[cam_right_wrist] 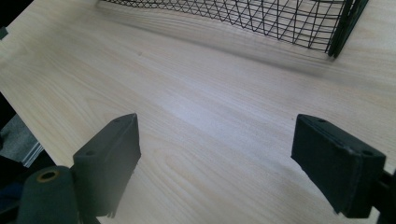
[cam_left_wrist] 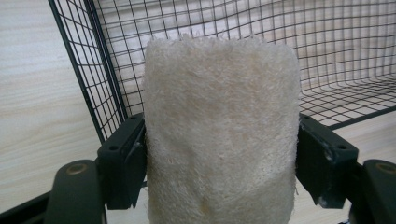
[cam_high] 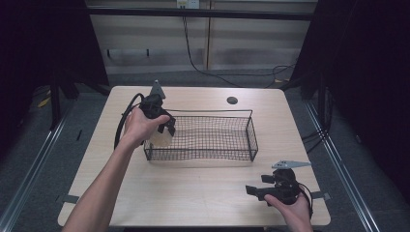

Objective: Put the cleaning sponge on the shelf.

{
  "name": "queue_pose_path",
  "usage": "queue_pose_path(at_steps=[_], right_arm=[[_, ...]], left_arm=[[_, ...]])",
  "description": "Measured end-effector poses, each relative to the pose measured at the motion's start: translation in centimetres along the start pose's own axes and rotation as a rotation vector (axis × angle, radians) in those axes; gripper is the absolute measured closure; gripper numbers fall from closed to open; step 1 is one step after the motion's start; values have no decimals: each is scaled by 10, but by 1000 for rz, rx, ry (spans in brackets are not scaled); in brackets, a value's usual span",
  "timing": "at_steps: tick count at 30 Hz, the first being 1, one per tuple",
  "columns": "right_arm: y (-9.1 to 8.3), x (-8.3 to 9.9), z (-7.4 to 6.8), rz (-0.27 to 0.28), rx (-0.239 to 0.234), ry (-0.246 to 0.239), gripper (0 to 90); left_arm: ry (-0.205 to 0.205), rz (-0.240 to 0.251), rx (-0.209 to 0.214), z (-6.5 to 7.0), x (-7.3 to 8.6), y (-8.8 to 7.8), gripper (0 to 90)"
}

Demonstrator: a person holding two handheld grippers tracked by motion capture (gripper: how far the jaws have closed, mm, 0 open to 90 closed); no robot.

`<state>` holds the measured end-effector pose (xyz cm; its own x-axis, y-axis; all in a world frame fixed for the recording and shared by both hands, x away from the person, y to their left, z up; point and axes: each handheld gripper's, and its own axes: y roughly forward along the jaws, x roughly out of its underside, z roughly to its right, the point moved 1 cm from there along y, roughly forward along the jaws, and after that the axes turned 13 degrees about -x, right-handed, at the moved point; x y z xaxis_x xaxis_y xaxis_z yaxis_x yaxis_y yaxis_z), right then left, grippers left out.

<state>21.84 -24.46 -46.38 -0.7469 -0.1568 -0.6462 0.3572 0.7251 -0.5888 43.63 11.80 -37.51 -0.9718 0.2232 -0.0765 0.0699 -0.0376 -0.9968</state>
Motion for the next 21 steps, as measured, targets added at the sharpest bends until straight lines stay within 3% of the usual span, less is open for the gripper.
queue_pose_path(at_steps=[8,16,21], right_arm=[[1,0,-1,-4,-4,2,149],[1,0,-1,-6,-6,-2,149],[1,0,-1,-6,-7,1,149]], left_arm=[[22,-5,-43,6,-1,9,268],[-7,6,-25,4,-5,13,268],[-19,3,-41,4,-7,18,268]])
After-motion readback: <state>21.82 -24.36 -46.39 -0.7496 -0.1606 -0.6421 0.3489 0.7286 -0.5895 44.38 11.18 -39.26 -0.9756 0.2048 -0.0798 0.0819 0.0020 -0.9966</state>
